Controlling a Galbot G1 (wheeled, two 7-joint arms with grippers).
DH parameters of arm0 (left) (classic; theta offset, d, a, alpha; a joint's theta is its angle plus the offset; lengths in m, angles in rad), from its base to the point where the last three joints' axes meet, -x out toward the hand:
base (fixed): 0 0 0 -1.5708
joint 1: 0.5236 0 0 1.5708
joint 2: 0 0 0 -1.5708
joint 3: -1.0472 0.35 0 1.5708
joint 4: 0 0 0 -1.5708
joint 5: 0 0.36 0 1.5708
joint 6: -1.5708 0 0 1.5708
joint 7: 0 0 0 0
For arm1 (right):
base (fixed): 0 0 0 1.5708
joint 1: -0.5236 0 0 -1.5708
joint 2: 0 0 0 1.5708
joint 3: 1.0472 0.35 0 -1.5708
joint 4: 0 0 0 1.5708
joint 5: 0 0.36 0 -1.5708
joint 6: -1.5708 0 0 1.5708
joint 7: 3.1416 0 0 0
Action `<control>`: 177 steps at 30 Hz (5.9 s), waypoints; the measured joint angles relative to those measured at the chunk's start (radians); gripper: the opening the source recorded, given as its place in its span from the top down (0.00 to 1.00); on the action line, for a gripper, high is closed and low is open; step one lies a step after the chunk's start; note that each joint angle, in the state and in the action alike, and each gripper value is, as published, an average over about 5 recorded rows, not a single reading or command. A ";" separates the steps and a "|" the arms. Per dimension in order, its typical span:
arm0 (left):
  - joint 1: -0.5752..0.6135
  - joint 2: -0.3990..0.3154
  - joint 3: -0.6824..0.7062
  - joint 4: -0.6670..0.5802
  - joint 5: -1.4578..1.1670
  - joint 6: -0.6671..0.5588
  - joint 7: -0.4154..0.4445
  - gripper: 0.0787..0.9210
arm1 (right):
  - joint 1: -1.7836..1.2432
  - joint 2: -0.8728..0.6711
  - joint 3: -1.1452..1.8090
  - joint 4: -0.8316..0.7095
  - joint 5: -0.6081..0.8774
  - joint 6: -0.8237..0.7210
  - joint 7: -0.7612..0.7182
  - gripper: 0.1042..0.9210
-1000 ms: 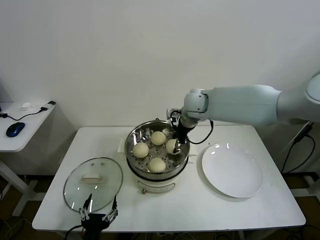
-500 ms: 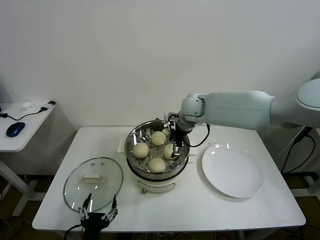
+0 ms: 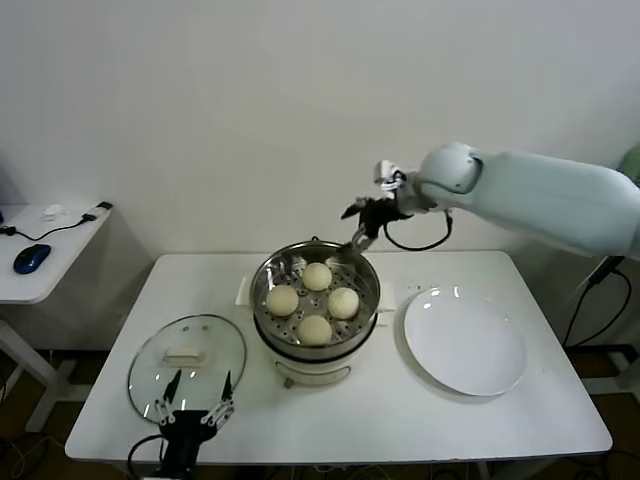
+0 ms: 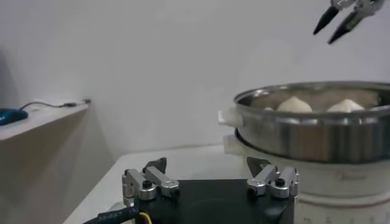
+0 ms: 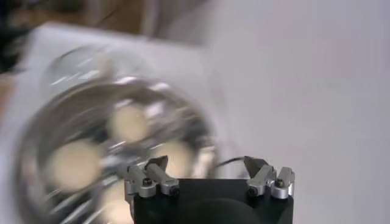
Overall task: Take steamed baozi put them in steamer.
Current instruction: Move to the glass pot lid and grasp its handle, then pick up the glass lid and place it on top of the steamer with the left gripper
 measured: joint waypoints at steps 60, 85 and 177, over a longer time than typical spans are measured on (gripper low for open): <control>-0.315 0.178 -0.095 0.574 1.183 -0.003 -0.244 0.12 | -2.093 0.400 1.939 0.203 -0.782 0.534 0.455 0.12; -0.428 0.120 -0.060 0.686 1.246 0.124 -0.241 0.53 | -2.103 0.431 1.942 0.195 -0.808 0.538 0.463 0.12; -0.774 -0.192 0.538 0.366 1.671 0.751 0.408 0.94 | -2.119 0.438 1.950 0.255 -0.869 0.581 0.558 0.12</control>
